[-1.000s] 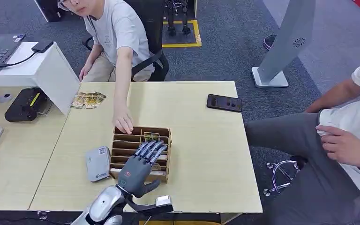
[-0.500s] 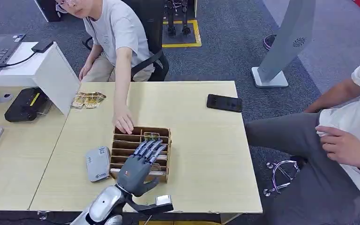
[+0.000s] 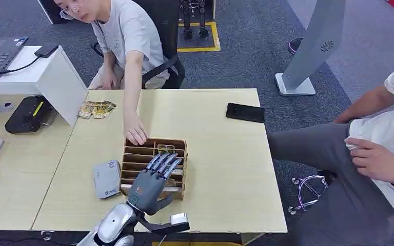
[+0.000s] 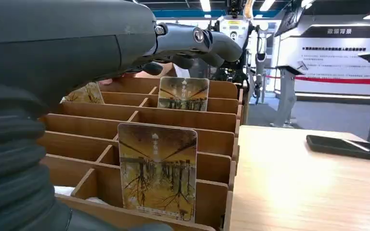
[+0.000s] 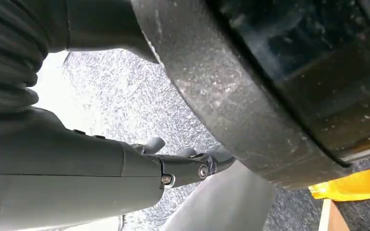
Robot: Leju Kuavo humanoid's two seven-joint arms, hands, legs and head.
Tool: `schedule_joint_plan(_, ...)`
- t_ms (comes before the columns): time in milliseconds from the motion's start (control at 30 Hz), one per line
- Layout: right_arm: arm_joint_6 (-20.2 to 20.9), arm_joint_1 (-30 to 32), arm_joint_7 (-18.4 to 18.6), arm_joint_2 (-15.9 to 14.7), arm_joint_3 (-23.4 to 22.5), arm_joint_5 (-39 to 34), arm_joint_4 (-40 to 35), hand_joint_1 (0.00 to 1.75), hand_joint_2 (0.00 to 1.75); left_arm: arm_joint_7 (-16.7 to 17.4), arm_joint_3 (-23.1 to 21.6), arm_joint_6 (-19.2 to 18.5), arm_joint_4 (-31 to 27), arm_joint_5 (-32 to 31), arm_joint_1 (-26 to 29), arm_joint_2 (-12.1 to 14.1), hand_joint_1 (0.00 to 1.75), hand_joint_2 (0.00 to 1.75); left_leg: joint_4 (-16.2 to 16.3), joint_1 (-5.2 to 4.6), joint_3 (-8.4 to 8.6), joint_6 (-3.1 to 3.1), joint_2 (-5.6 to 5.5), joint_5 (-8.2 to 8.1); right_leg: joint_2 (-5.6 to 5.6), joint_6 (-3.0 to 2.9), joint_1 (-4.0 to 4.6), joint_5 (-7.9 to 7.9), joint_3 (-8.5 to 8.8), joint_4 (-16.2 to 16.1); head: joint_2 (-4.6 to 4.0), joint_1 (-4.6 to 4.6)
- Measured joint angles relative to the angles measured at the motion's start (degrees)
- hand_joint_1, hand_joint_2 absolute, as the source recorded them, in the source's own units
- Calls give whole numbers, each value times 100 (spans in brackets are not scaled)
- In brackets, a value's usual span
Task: Pass the card to the sensor for recognition and then transmit it.
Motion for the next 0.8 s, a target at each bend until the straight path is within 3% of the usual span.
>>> schedule_joint_plan(800,4,0,-2,0,-2,15,0,0,175,59,2,0,33,-103,-9,2,0,175,0,0,0,0,0,0,0,0,0,0,0,0,0,0)
